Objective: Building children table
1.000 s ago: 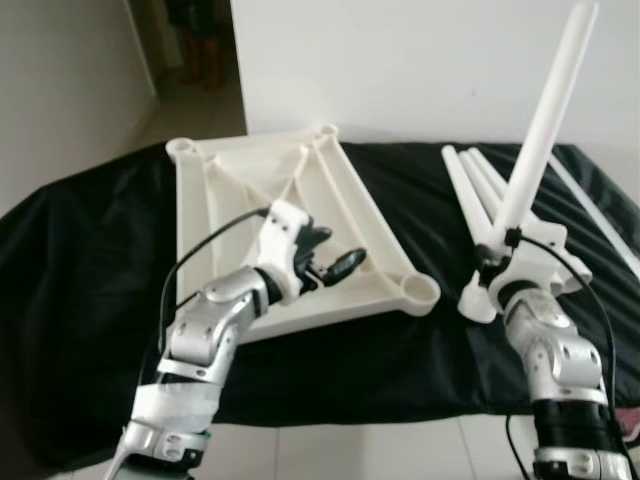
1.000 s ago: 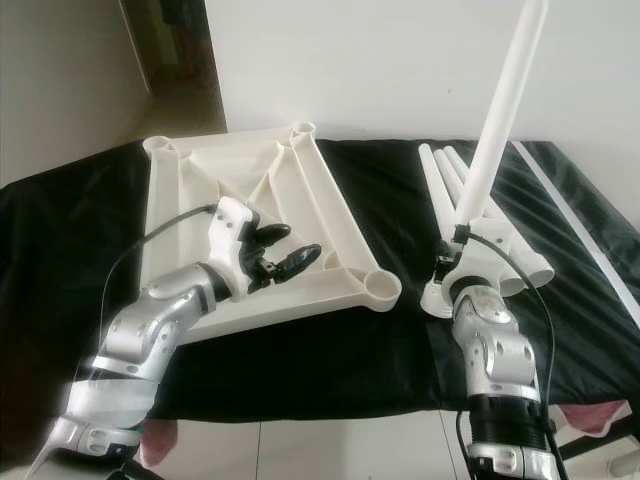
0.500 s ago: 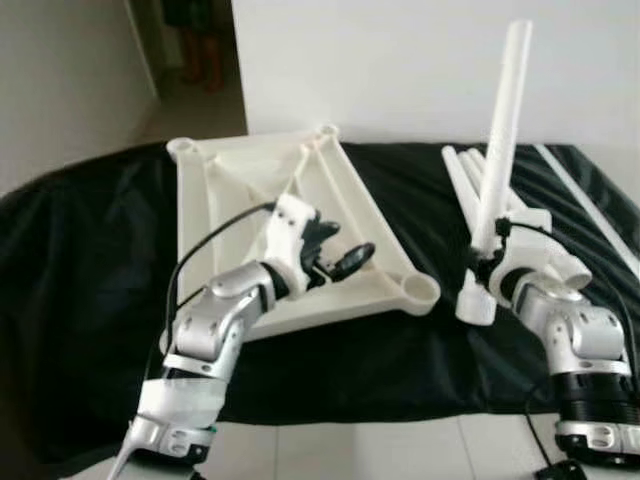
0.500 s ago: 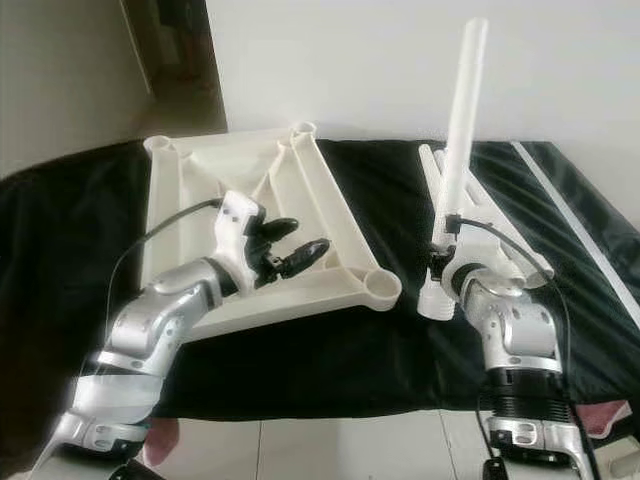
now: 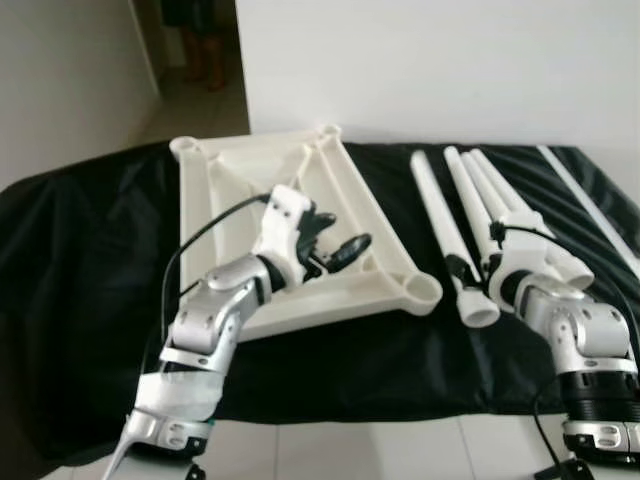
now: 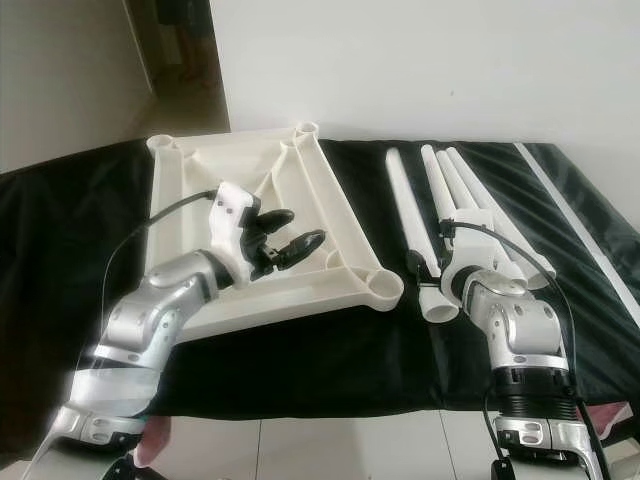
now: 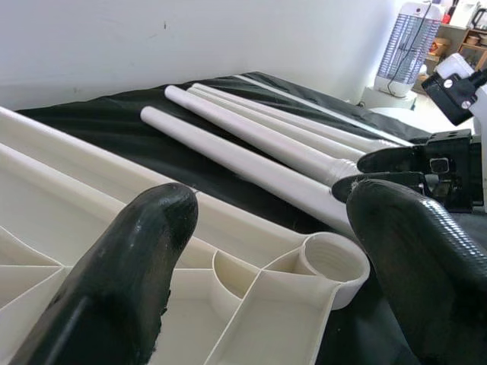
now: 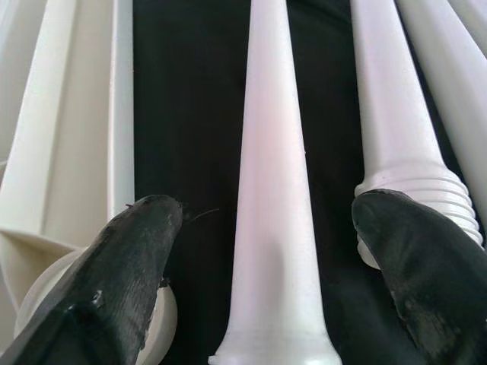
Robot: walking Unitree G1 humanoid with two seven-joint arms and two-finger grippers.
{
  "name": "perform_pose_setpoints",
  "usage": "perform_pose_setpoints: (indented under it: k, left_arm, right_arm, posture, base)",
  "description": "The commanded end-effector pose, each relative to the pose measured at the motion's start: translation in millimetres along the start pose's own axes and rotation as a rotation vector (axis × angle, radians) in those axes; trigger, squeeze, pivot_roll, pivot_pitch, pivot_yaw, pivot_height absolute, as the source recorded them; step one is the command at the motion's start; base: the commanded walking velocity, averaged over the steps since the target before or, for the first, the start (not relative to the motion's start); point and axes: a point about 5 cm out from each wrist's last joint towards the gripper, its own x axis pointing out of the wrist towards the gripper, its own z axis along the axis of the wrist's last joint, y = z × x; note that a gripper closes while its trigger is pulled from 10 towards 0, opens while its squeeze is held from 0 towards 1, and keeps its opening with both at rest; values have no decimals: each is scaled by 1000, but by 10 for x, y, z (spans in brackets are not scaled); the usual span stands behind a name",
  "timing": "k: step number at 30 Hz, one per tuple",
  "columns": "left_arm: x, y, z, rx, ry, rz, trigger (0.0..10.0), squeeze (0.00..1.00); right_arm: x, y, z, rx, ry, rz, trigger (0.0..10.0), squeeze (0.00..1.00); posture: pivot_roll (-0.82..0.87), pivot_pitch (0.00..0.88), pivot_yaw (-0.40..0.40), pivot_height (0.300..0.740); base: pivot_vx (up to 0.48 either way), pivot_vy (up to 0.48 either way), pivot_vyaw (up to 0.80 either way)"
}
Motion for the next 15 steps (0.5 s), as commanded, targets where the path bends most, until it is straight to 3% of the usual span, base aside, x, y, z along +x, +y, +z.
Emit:
perform_pose_setpoints:
  k: [1,6,9,12,15]
  left_arm:
    - [2,35,-9,-6,12,48,10000,0]
    - [3,37,-3,-14,8,52,10000,0]
    - [8,17,-5,-18,0,55,10000,0]
    - [17,-11,-25,-20,-1,53,10000,0]
    - [17,-49,-66,-21,17,28,10000,0]
  right_arm:
    - [-13,13,26,-19,-6,9,10000,0]
    - [-39,60,59,-48,-105,18,10000,0]
    - [-90,80,62,-75,-211,-53,10000,0]
    - [-114,77,37,-81,-251,-105,10000,0]
    - [-202,117,-33,-24,-323,-174,10000,0]
  posture:
    - [67,0,-30,740]
    - [68,0,-30,740]
    - [68,0,-31,740]
    - [68,0,-33,740]
    - [65,0,-33,740]
  base:
    - [0,0,0]
    - [0,0,0]
    - [0,0,0]
    - [0,0,0]
    - [0,0,0]
